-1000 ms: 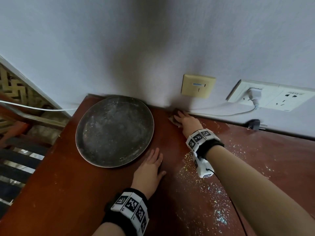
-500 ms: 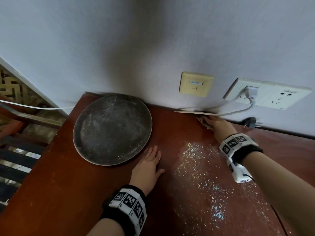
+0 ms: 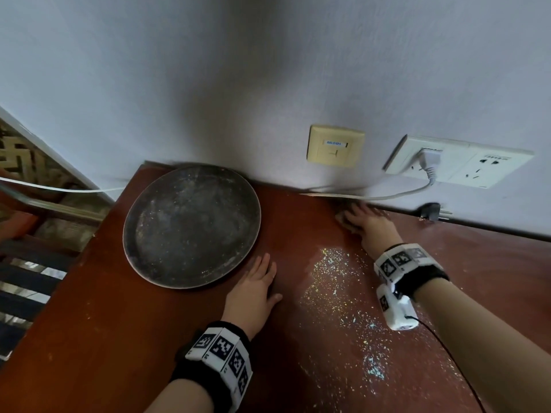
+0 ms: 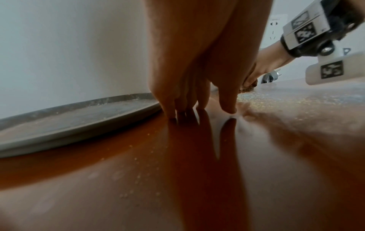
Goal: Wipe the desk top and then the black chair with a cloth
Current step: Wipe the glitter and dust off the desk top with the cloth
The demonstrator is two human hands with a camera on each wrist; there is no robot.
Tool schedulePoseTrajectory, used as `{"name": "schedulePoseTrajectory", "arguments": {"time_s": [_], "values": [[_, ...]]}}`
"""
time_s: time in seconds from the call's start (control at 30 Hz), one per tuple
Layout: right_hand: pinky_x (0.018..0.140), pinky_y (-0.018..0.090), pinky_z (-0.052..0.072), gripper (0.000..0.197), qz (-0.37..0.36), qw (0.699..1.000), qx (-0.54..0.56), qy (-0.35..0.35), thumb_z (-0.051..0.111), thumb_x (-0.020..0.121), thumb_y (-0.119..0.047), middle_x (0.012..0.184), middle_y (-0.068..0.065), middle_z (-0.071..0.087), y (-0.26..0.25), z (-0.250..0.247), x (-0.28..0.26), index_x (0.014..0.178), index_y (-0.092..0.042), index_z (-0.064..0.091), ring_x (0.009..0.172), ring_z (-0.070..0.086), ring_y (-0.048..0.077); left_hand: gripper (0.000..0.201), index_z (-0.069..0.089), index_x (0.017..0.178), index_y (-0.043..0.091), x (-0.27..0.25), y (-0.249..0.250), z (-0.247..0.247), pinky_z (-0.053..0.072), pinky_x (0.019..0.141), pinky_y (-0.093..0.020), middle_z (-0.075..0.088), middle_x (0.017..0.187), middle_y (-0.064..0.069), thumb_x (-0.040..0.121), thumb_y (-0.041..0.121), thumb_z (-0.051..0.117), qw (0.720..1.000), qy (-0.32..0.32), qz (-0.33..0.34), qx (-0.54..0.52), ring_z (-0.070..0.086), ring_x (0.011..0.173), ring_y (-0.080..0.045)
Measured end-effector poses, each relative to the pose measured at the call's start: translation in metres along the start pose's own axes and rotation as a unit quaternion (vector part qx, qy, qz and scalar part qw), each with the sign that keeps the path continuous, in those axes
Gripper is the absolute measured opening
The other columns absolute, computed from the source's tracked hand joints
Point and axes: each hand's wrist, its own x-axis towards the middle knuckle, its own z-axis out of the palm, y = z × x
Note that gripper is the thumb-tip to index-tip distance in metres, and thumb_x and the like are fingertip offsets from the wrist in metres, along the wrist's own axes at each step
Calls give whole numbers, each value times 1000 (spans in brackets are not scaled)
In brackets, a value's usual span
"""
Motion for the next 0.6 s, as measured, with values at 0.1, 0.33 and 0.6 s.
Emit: {"name": "schedulePoseTrajectory", "arguments": {"time_s": [0.1, 0.33, 0.6], "values": [[115, 36, 26, 77, -138, 986, -36, -89, 44, 85, 12, 154, -9, 9, -23, 15, -21, 147, -28, 24, 144, 4, 14, 66, 9, 152, 20, 0, 1, -1, 2, 115, -23, -7, 159, 3, 98, 34, 45, 1000, -7, -3, 7, -8, 145, -11], [114, 32, 25, 61, 10, 1000, 7, -9, 42, 95, -3, 157, -6, 11, -27, 10, -15, 146, -32, 26, 145, 10, 15, 74, 5, 152, 19, -6, 4, -5, 6, 116, -23, -9, 158, 4, 95, 33, 52, 1000, -23, -7, 9, -9, 145, -10], [114, 31, 21, 75, -187, 977, -56, -90, 52, 89, 0, 157, -2, 2, -78, 38, -67, 150, -20, 14, 145, 3, 18, 107, 2, 151, 19, -13, -1, -7, 12, 116, -27, -14, 157, 5, 76, 42, 74, 995, -94, -6, 15, -10, 144, -8]]}}
